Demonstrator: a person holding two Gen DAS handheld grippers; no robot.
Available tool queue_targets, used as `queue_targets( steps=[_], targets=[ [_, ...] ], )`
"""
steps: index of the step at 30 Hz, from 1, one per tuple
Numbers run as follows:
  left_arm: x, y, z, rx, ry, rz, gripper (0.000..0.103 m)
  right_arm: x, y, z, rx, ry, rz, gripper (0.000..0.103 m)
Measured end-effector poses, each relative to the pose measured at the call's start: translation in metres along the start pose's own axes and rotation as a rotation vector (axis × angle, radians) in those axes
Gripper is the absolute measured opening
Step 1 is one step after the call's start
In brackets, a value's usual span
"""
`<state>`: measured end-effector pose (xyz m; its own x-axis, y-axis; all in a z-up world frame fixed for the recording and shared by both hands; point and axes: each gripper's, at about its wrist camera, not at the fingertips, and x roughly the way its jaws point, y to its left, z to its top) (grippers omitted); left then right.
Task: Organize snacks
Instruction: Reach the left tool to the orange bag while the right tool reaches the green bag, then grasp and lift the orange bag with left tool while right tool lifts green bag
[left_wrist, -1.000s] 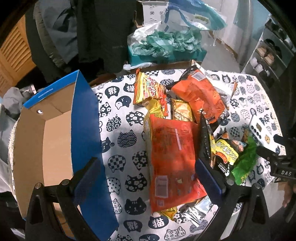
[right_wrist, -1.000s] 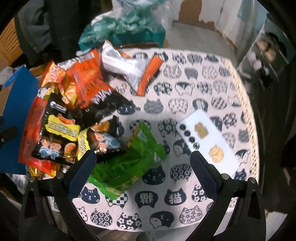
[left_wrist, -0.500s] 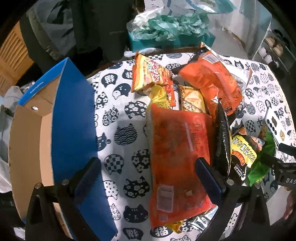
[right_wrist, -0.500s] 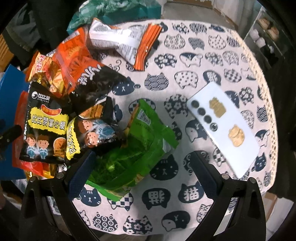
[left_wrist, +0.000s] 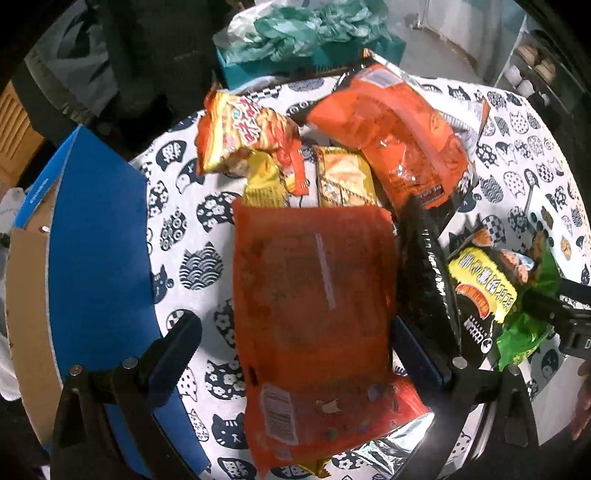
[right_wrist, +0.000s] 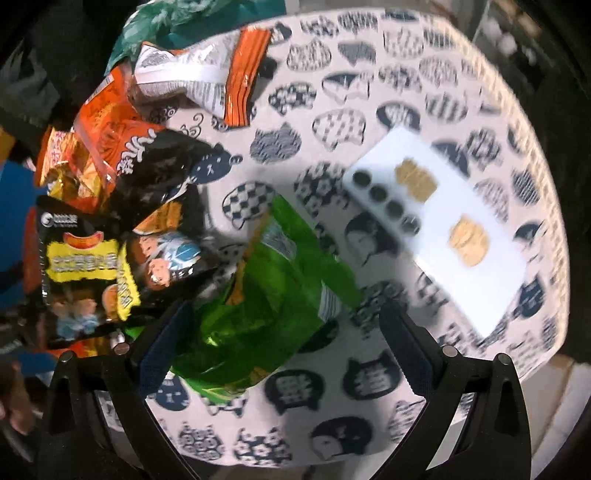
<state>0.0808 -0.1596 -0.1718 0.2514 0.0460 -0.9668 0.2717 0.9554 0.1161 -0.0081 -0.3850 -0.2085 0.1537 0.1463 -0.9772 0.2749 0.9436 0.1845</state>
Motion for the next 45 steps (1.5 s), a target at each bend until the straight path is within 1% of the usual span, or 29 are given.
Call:
queue_targets(
  steps=[5, 7, 8, 9, 10, 11, 12, 13, 14, 16, 17, 18, 20, 21, 23, 25, 27, 30, 34, 35, 37, 42, 45],
  targets=[
    [0.008, 0.003, 0.003, -0.016, 0.017, -0.028, 0.102, 0.014, 0.000, -0.003, 0.028, 0.027, 0.017, 0.100],
    [0.012, 0.005, 0.003, -0.021, 0.027, -0.049, 0.102, 0.026, 0.006, -0.005, 0.030, 0.042, 0.032, 0.098],
    [0.014, 0.006, 0.003, -0.023, 0.027, -0.059, 0.102, 0.029, 0.008, -0.005, 0.028, 0.048, 0.043, 0.092],
    [0.016, 0.006, 0.003, -0.023, 0.027, -0.065, 0.102, 0.033, 0.009, -0.004, 0.024, 0.053, 0.048, 0.083],
    [0.017, 0.006, 0.001, -0.023, 0.026, -0.077, 0.097, 0.036, 0.010, -0.004, 0.018, 0.057, 0.057, 0.077],
    [0.018, 0.007, 0.001, -0.024, 0.025, -0.096, 0.088, 0.042, 0.014, -0.006, 0.010, 0.061, 0.066, 0.071],
    [0.018, 0.007, -0.001, -0.025, 0.025, -0.117, 0.082, 0.042, 0.014, -0.006, -0.003, 0.062, 0.067, 0.063],
    [0.018, 0.008, -0.001, -0.022, 0.024, -0.120, 0.076, 0.042, 0.015, -0.006, -0.014, 0.059, 0.070, 0.057],
    [0.017, 0.009, -0.002, -0.018, 0.016, -0.120, 0.068, 0.041, 0.016, -0.006, -0.023, 0.056, 0.074, 0.049],
    [0.015, 0.011, -0.002, -0.010, 0.002, -0.121, 0.061, 0.032, 0.014, -0.007, -0.038, 0.043, 0.055, 0.042],
    [0.013, 0.013, -0.003, -0.009, -0.003, -0.126, 0.058, 0.026, 0.009, -0.011, -0.048, 0.036, 0.040, 0.041],
    [0.012, 0.015, -0.003, -0.011, -0.007, -0.132, 0.056, 0.024, 0.009, -0.011, -0.057, 0.027, 0.023, 0.040],
    [0.008, 0.020, -0.003, -0.021, -0.011, -0.141, 0.047, 0.020, 0.009, -0.011, -0.068, 0.017, 0.003, 0.038],
    [0.006, 0.022, -0.002, -0.027, -0.012, -0.151, 0.045, 0.017, 0.008, -0.011, -0.071, 0.010, -0.005, 0.038],
    [-0.004, 0.026, -0.003, -0.044, -0.020, -0.181, 0.037, 0.004, 0.006, -0.007, -0.082, -0.007, -0.023, 0.038],
    [-0.014, 0.029, -0.008, -0.052, -0.033, -0.187, 0.034, -0.004, 0.009, -0.008, -0.096, -0.026, -0.045, 0.038],
    [-0.021, 0.030, -0.011, -0.050, -0.050, -0.174, 0.034, -0.018, 0.011, -0.011, -0.116, -0.053, -0.058, 0.038],
    [-0.026, 0.034, -0.012, -0.057, -0.063, -0.172, 0.030, -0.029, 0.014, -0.008, -0.134, -0.083, -0.053, 0.037],
    [-0.042, 0.037, -0.018, -0.058, -0.100, -0.170, 0.030, -0.058, 0.023, -0.005, -0.183, -0.138, -0.063, 0.037],
    [-0.046, 0.037, -0.020, -0.055, -0.111, -0.169, 0.030, -0.061, 0.040, -0.007, -0.193, -0.149, -0.067, 0.037],
    [-0.055, 0.038, -0.022, -0.047, -0.137, -0.167, 0.030, -0.070, 0.052, -0.007, -0.225, -0.178, -0.082, 0.037],
    [-0.083, 0.042, -0.026, -0.035, -0.210, -0.148, 0.030, -0.098, 0.078, -0.012, -0.290, -0.240, -0.080, 0.037],
    [-0.099, 0.052, -0.030, -0.045, -0.250, -0.140, 0.030, -0.097, 0.093, -0.011, -0.325, -0.265, -0.073, 0.037]
  ],
)
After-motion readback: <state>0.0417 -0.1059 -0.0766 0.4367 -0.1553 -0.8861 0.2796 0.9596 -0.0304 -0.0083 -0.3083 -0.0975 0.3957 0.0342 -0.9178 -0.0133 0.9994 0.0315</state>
